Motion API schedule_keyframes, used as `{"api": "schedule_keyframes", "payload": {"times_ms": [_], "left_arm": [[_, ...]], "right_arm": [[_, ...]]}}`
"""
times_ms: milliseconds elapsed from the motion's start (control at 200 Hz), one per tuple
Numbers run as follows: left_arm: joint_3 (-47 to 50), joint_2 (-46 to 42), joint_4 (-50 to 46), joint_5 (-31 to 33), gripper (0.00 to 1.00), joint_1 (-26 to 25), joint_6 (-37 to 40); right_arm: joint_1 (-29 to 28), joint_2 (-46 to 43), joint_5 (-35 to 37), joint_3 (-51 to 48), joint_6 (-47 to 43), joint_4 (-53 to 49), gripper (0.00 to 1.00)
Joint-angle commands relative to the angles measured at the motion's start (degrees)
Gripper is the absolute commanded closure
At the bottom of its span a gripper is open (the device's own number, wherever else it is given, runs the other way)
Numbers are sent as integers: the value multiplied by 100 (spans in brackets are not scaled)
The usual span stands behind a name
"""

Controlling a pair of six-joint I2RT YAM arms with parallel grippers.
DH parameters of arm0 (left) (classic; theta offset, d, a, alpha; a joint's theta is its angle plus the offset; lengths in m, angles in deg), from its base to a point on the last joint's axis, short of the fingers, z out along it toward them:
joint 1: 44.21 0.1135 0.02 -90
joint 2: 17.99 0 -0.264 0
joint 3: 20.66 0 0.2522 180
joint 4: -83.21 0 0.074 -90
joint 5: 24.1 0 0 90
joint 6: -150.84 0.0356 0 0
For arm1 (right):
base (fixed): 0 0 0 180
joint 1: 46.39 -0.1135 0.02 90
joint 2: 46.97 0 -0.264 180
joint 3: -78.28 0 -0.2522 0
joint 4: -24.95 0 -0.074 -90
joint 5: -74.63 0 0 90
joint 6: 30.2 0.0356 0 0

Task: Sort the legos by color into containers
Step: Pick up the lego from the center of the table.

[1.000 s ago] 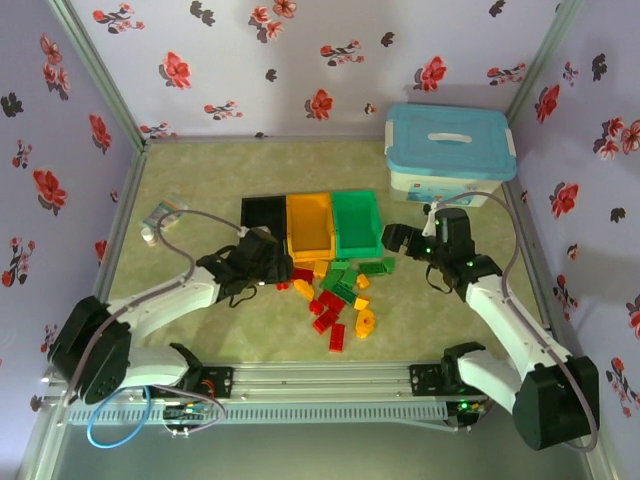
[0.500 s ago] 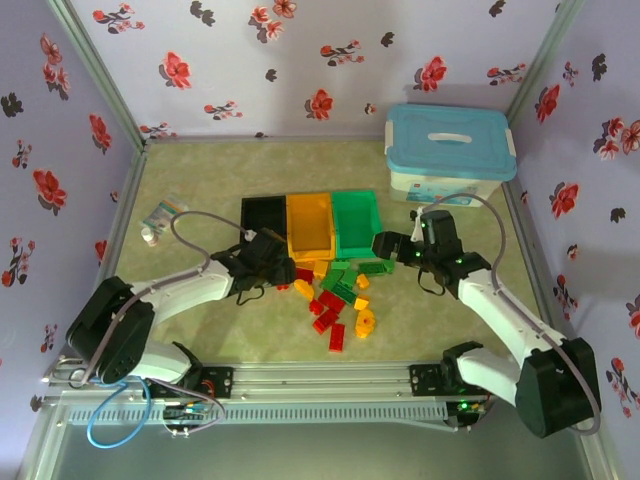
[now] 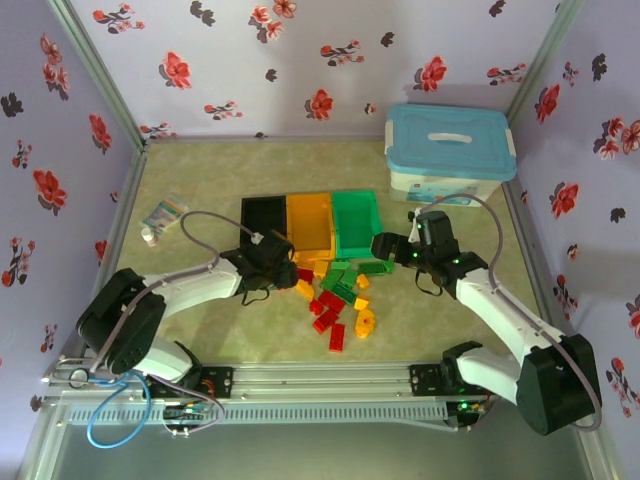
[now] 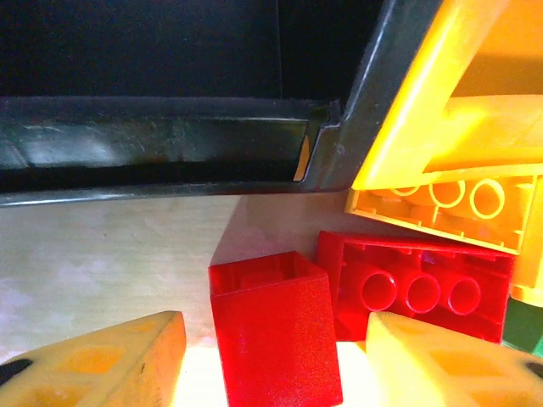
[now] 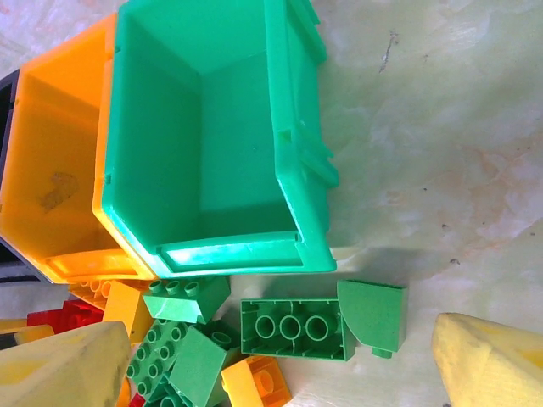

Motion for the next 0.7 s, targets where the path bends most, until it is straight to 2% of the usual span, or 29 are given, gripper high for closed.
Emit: {"api": "schedule_keyframes", "payload": {"times_ms": [0,260,480,690], "left_arm": [[-84,118,-63,-10,44,-45,-133],[-110,134,-154,86,61,-78,-170],[-264,-138,-598,330,73,-139,-100],[-402,-765,-925,591,75,-208,-43]], "right_arm": [[-61,-41,118,0,109,81,9],[-95,-80,141,42,123,67,10],[-131,-78,163,15,165,105,11],[-191,-79,195,-8,197,138,12]]}}
